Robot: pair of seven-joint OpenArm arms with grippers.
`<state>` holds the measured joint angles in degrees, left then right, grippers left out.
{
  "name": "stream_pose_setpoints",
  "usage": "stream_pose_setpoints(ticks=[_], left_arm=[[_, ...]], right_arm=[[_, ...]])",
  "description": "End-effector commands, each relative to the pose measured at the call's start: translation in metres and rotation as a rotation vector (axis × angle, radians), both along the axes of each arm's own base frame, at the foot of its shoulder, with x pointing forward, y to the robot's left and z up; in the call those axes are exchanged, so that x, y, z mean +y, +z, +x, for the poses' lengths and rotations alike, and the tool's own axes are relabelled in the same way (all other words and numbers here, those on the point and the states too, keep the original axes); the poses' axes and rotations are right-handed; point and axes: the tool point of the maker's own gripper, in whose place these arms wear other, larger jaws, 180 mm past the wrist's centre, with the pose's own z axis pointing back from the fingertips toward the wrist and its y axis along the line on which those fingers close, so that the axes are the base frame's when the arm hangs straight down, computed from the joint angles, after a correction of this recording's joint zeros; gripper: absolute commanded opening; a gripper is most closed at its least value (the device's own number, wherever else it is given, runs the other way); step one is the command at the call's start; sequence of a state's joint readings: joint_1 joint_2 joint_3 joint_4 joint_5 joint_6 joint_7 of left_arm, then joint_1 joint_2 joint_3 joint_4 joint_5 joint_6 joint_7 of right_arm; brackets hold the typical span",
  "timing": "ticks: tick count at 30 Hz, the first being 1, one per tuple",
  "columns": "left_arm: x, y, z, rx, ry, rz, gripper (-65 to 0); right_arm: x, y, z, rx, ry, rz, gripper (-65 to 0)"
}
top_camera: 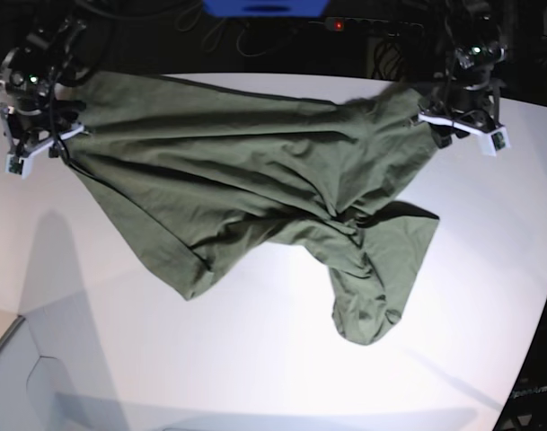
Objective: Layout the t-shirt on the table in an organized manner, then fold the t-shirt properly
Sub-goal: 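Lift the shirt with both grippers and spread it apart, then reach the left gripper to the hanging shirt hem and grasp it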
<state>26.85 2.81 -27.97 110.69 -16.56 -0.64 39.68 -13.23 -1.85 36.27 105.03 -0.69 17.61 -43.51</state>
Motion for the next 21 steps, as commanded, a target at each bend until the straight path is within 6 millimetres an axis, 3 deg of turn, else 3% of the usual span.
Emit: stream_pose_setpoints(ticks=[1,7,15,18,21], left_arm=[[0.001,0.011,0.003,-0.033,-0.002,0.015,-38.3],[0.003,0.03,0.009,-0.085,-0.004,0.04,-39.3],[-0.001,0.057,0.087,-0.242,0.005,-0.009,-39.3],[-0.003,0.056,0.116,-0.265,0.013,-0.047,-39.3],[-0.006,0.036,0.13,-0.235,0.031,-0.094,-39.3]], right_arm=[[-0.008,0.016,0.007,-0.054,-0.008,-0.03,-38.5],[-0.016,0.025,0.01,-0.084,-0.035,-0.039,-38.5],[-0.013,0.025,0.016,-0.093,-0.03,-0.031,-38.5],[-0.008,0.025,0.02,-0.094,-0.009,-0.028,-38.5],[-0.009,0.026,0.021,-0.094,-0.004,-0.035,-38.5]])
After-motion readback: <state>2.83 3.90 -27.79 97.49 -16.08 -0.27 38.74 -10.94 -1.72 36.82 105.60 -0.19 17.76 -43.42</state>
